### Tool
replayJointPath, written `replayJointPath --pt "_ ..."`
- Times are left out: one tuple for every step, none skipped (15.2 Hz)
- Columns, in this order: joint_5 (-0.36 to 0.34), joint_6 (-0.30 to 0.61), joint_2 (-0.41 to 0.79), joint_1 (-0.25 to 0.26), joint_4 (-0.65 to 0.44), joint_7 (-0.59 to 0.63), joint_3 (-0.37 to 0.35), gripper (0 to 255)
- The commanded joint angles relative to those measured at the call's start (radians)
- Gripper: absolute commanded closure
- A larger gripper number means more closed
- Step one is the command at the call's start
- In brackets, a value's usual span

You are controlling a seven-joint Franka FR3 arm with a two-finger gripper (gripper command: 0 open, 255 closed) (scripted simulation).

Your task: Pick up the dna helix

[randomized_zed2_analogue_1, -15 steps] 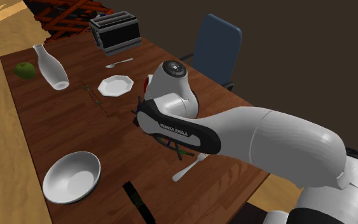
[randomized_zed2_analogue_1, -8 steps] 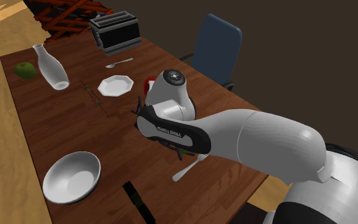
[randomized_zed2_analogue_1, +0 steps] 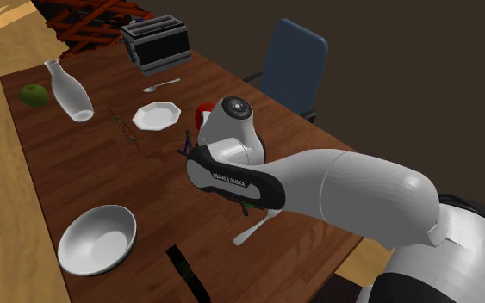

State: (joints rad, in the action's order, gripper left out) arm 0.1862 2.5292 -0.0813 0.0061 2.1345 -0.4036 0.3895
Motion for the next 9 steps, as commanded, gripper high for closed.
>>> replayJointPath --pt "0.0 -0.001 0.001 0.0 0.001 0.0 0.0 255" --pt "0.0 -0.001 0.001 0.0 0.001 0.0 0.0 255" --pt "0.0 0.0 0.0 0.0 0.002 0.0 0.0 255" --pt "0.003 0.001 0.004 0.0 0.0 -0.004 0.001 255" --pt "-0.003 -0.012 -0.001 -0.001 -0.008 0.002 0.0 255" --pt "-0.009 -0.025 -0.006 -0.001 -0.017 0.007 0.0 255" --pt "-0.014 -0.037 -0.01 -0.002 -0.026 0.012 -0.001 255" --pt "-0.019 -0.05 -0.014 -0.003 -0.036 0.017 -0.002 255" --pt "-0.024 -0.063 -0.018 -0.003 -0.045 0.022 -0.002 255"
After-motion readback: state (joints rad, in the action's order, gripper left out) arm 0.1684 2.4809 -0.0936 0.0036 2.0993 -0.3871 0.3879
